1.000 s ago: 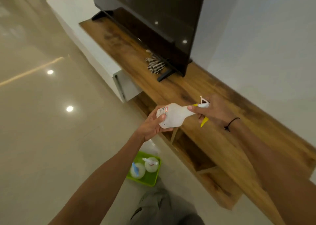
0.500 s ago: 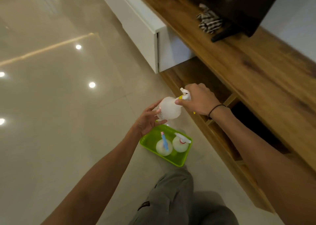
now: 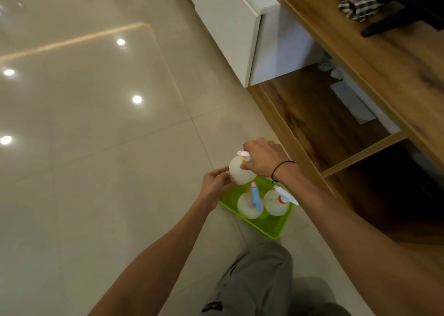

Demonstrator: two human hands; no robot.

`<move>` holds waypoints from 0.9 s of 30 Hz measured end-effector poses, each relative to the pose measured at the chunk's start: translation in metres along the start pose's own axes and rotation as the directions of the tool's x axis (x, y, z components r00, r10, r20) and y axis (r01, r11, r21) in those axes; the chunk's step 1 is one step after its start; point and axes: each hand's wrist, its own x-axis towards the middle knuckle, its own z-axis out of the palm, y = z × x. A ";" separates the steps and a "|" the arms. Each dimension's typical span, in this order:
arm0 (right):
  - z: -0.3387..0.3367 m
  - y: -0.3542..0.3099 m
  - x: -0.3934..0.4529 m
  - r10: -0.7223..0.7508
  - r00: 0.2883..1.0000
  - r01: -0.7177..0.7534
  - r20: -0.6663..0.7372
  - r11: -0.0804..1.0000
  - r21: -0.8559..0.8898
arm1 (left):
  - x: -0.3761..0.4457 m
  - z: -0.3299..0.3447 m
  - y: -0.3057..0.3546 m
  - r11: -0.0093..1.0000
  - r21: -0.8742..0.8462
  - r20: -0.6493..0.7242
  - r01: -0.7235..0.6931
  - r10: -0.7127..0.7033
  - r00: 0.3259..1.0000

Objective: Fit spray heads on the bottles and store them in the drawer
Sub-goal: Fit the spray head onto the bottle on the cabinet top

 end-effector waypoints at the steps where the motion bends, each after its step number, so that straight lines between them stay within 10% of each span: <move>1: 0.007 -0.001 0.004 -0.009 1.000 0.009 0.008 1.000 -0.014 | 0.003 -0.001 -0.005 1.000 0.023 -0.029 -0.007 0.008 1.000; 11: 0.052 0.004 0.030 -0.038 0.996 0.044 0.075 0.995 -0.087 | 0.008 -0.002 -0.011 0.911 0.410 -0.266 0.051 0.066 0.962; 16: 0.077 0.006 0.032 -0.058 0.994 0.066 0.092 0.994 -0.086 | 0.003 -0.020 -0.016 0.664 0.747 -0.236 -0.016 0.288 0.928; 20: 0.083 0.004 0.035 -0.071 0.994 0.076 0.082 0.995 -0.069 | 0.002 -0.026 -0.026 0.457 0.888 -0.114 0.044 0.127 0.985; 27: 0.068 0.024 0.032 -0.051 0.997 0.046 0.056 0.995 0.086 | 0.003 -0.022 -0.029 0.519 0.855 -0.058 0.015 0.066 0.996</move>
